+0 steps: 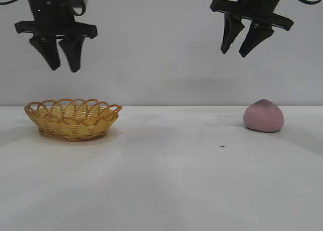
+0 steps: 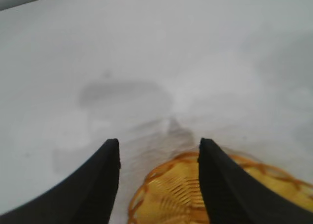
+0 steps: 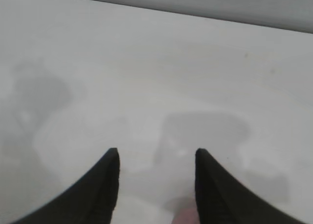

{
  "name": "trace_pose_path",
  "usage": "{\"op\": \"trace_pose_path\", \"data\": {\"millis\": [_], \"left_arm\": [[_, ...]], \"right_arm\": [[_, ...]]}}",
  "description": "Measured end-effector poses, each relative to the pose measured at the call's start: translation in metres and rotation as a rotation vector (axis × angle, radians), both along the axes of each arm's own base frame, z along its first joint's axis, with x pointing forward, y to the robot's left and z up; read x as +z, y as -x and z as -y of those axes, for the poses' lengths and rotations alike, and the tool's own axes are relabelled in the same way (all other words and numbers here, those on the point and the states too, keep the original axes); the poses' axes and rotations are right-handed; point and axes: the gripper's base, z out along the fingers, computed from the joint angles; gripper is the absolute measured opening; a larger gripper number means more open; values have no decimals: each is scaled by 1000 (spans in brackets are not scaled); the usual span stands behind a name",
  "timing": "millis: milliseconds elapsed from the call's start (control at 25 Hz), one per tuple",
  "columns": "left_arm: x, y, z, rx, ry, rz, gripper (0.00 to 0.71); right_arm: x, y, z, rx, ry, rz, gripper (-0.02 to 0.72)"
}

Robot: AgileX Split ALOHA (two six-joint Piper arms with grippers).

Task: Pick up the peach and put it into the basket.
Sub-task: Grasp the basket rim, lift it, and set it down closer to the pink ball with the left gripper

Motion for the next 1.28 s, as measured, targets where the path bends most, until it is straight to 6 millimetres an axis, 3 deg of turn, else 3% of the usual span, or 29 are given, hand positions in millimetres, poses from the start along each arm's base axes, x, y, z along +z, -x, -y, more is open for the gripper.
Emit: {"op": "trace_pose_path", "data": {"millis": [80,480,560,640,760,800,840,880,1040,1120,1280], "left_arm": [[-7,0,-1,0,-16,-36,303],[-69,0,-2,-7,-85,-241,307],[-77,1,-2,-14,-90,-269,178],[-74,1,-1,-27,-79,-267,83],[-65,2,0,-5,-12,-262,87],[-59,2,-2,20,47,-262,46],[-51,4,-4,49,142,-258,56],[-41,6,-7,69,242,-247,0],[-13,27,-13,155,558,-173,0],[-16,45,-10,185,654,-174,0],[-48,90,22,232,758,-220,0]], "right_arm": [[-1,0,0,0,0,-2,344],[-1,0,0,0,0,-2,344],[-1,0,0,0,0,-2,344],[-1,0,0,0,0,-2,344],[-1,0,0,1,1,-4,344],[-1,0,0,1,1,-4,344],[-1,0,0,3,2,-5,344],[-1,0,0,3,2,-4,344],[-1,1,0,7,4,-14,344],[-2,1,0,9,4,-19,344],[-2,2,0,10,4,-21,344]]}}
